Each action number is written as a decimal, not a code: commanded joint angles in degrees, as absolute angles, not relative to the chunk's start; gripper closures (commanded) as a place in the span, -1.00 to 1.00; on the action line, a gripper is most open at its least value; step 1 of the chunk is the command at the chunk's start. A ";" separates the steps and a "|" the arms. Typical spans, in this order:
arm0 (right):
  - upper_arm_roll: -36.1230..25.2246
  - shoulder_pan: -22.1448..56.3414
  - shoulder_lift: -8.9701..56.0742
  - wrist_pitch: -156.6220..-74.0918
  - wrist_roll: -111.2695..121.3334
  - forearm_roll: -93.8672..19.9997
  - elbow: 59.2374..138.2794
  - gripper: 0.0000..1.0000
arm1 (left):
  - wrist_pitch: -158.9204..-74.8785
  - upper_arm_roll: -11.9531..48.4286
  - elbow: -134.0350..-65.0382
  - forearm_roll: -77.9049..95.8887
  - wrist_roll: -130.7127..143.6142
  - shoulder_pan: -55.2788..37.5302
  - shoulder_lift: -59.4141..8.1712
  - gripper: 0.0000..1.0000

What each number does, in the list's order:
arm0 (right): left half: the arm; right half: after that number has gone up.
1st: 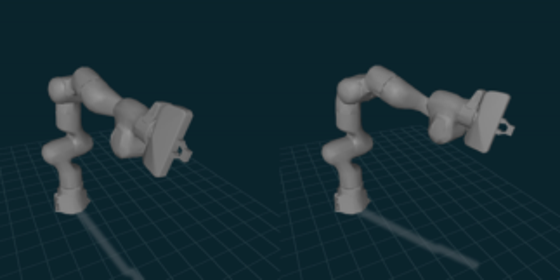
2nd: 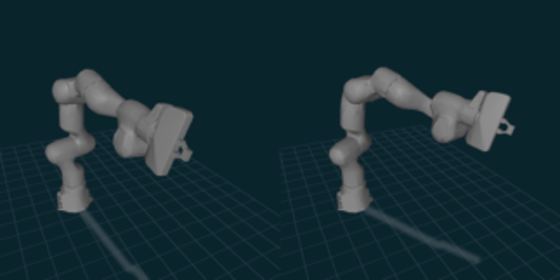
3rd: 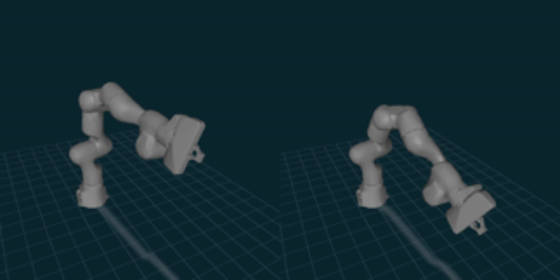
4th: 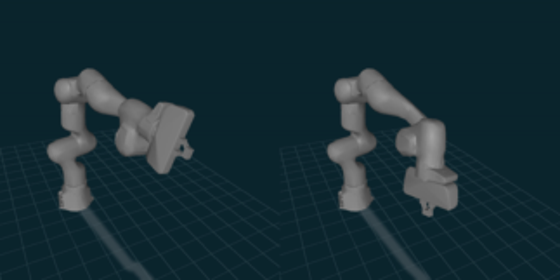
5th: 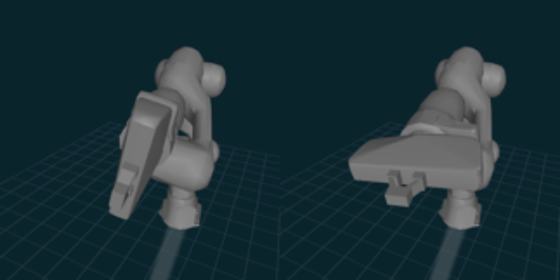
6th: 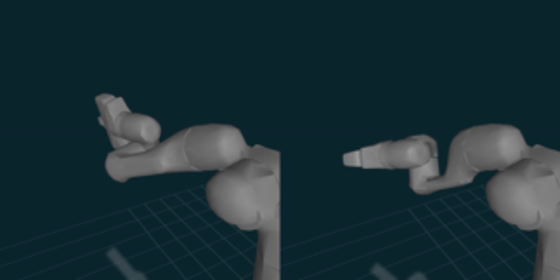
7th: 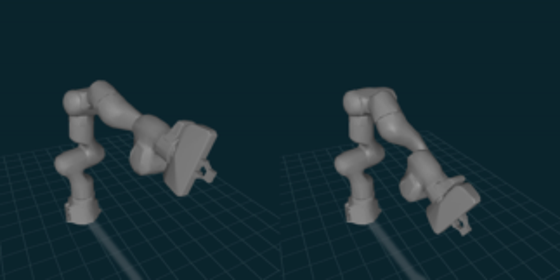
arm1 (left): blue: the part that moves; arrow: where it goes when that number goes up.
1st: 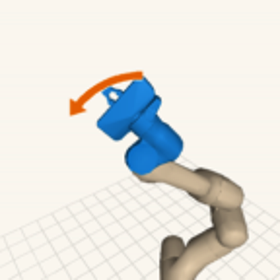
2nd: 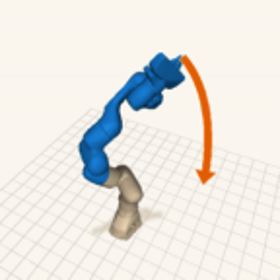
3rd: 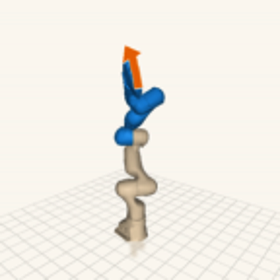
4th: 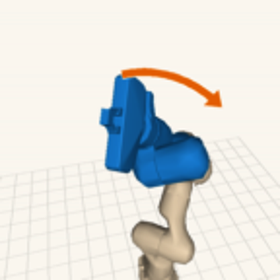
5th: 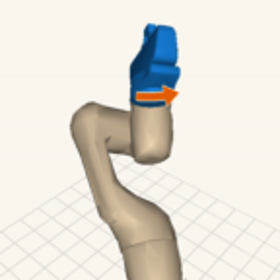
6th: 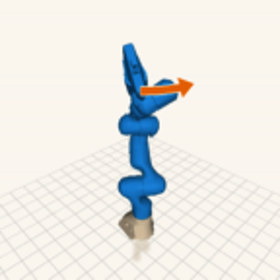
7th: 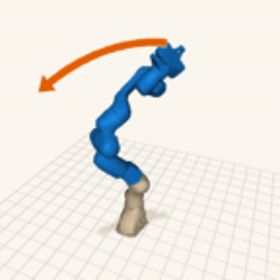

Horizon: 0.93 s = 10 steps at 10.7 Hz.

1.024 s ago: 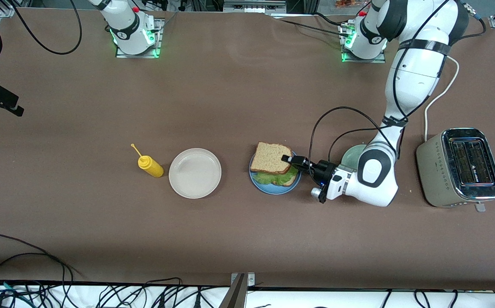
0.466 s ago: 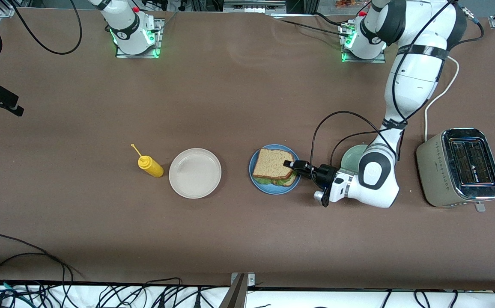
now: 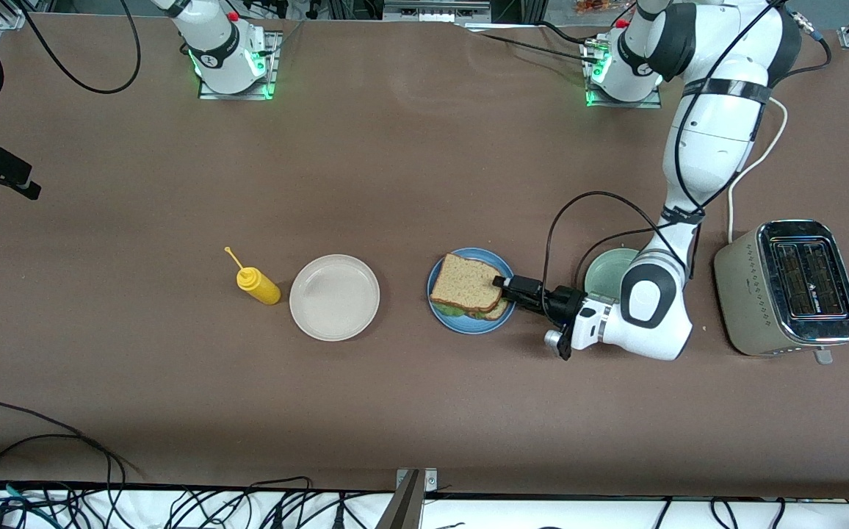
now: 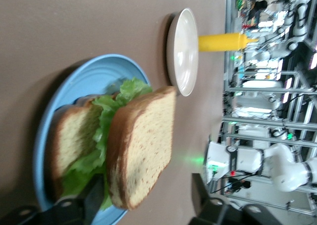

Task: Make sandwich in blue plate with both arms
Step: 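Lower the bread onto the lettuce and open the left gripper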

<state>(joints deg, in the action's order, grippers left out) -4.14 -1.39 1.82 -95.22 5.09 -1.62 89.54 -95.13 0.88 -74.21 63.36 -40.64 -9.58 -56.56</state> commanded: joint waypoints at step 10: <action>-4.13 -1.41 1.93 -93.87 4.57 -0.88 88.24 -1.00 | -95.01 -1.84 -73.65 18.47 -34.46 -10.28 -36.58 -1.00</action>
